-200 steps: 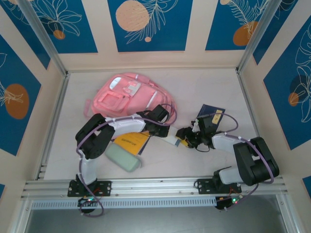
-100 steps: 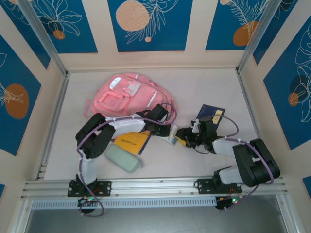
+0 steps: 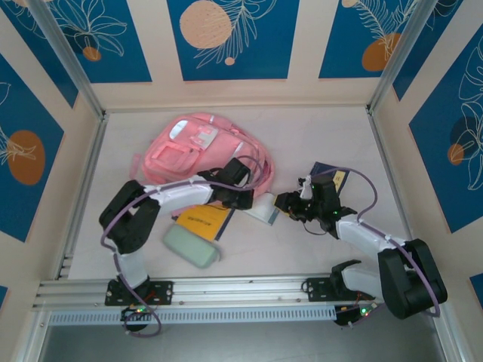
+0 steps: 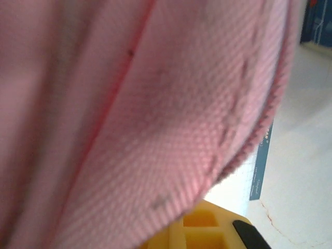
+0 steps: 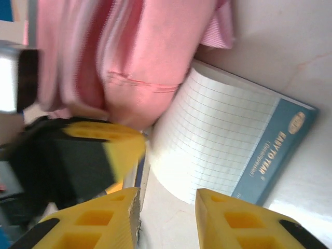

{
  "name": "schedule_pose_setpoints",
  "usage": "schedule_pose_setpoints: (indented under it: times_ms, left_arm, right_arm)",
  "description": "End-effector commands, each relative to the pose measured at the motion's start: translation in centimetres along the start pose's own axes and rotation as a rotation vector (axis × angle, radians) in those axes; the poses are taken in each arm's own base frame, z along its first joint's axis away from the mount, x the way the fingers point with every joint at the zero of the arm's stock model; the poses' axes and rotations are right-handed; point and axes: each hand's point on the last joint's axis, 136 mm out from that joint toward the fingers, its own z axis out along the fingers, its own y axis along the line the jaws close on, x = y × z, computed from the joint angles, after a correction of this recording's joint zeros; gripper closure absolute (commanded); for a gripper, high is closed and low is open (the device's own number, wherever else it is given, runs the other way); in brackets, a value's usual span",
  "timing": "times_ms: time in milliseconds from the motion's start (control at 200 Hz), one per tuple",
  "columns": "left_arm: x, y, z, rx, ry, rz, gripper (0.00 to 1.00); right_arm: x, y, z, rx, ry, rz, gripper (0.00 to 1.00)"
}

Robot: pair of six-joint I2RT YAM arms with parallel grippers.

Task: Pack the student bag
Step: Move the personal item to the center of the table.

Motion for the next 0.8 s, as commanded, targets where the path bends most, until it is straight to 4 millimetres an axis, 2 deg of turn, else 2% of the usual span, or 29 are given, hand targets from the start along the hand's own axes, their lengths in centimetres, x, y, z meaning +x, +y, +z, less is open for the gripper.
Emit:
schedule_pose_setpoints:
  times_ms: [0, 165, 280, 385, 515, 620, 695, 795]
  left_arm:
    - [-0.9, 2.3, -2.2, -0.078, -0.060, -0.050, 1.00]
    - [-1.6, 1.0, -3.5, -0.032, -0.080, -0.045, 1.00]
    - [-2.0, 0.4, -4.3, -0.014, -0.095, -0.039, 1.00]
    - [-2.0, 0.0, -4.7, 0.000, -0.094, -0.034, 1.00]
    - [-1.7, -0.5, -4.8, 0.018, -0.081, -0.014, 1.00]
    - [-1.3, -0.5, -4.5, 0.012, -0.069, 0.005, 1.00]
    - [-1.1, -0.8, -4.2, 0.012, -0.061, 0.020, 0.93]
    - [-0.8, -1.5, -3.5, 0.015, -0.039, 0.036, 0.81]
  right_arm:
    - [1.0, -1.2, 0.7, 0.097, 0.059, -0.005, 0.69]
    - [1.7, -1.5, 3.1, 0.206, 0.136, 0.002, 0.80]
    - [1.3, -3.7, 3.8, 0.332, 0.140, 0.050, 0.91]
    - [1.9, -5.4, 3.7, 0.421, 0.165, 0.074, 0.92]
    - [3.9, -6.9, 2.9, 0.471, 0.208, 0.061, 0.93]
    - [5.5, -8.5, 1.2, 0.511, 0.239, 0.058, 0.93]
    - [6.2, -9.8, -0.5, 0.554, 0.238, 0.057, 0.94]
    - [6.4, -9.0, -2.4, 0.498, 0.204, 0.081, 0.93]
